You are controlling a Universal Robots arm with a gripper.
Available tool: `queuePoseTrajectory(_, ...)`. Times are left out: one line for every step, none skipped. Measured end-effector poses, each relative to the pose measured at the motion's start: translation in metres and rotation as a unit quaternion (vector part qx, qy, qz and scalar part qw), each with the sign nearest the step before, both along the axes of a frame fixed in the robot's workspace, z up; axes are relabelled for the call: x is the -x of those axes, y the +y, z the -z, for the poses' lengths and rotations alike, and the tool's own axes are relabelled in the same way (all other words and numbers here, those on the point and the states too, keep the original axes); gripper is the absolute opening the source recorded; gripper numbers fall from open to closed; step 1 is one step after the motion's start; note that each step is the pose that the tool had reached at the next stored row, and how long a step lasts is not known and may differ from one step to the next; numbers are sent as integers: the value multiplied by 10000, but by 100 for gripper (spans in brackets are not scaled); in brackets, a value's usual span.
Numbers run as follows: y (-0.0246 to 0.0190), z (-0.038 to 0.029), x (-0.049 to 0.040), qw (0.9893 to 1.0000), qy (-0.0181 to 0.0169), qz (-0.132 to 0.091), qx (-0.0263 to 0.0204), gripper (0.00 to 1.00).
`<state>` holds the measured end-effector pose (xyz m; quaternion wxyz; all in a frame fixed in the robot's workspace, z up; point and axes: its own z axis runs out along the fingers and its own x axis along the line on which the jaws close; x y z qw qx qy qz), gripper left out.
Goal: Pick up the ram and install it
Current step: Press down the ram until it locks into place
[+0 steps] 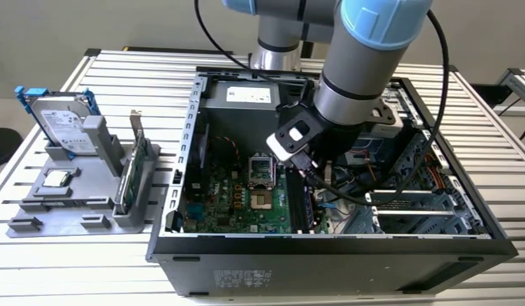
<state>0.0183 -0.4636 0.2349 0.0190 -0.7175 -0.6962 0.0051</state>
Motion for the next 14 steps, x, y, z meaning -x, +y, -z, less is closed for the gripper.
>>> queuePoseTrajectory(0,12,-1,10000,-6,12,-3,0)
queuePoseTrajectory(0,24,-1,10000,-10,21,-5,0)
queuePoseTrajectory(0,39,-1,10000,-12,28,-6,0)
queuePoseTrajectory(0,56,0,10000,-13,32,-8,0)
queuePoseTrajectory(0,74,0,10000,-14,36,-14,0)
queuePoseTrajectory(0,87,0,10000,-15,37,-17,0)
queuePoseTrajectory(0,90,0,10000,-15,38,-19,0)
queuePoseTrajectory(0,90,0,10000,-15,38,-18,0)
queuePoseTrajectory(0,90,0,10000,-15,38,-18,0)
queuePoseTrajectory(0,91,0,10000,-15,38,-18,0)
queuePoseTrajectory(0,97,-1,10000,-15,38,-22,0)
queuePoseTrajectory(0,106,0,10000,-15,38,-23,0)
queuePoseTrajectory(-1,114,0,10000,-15,38,-22,0)
queuePoseTrajectory(-1,120,0,10000,-15,38,-22,0)
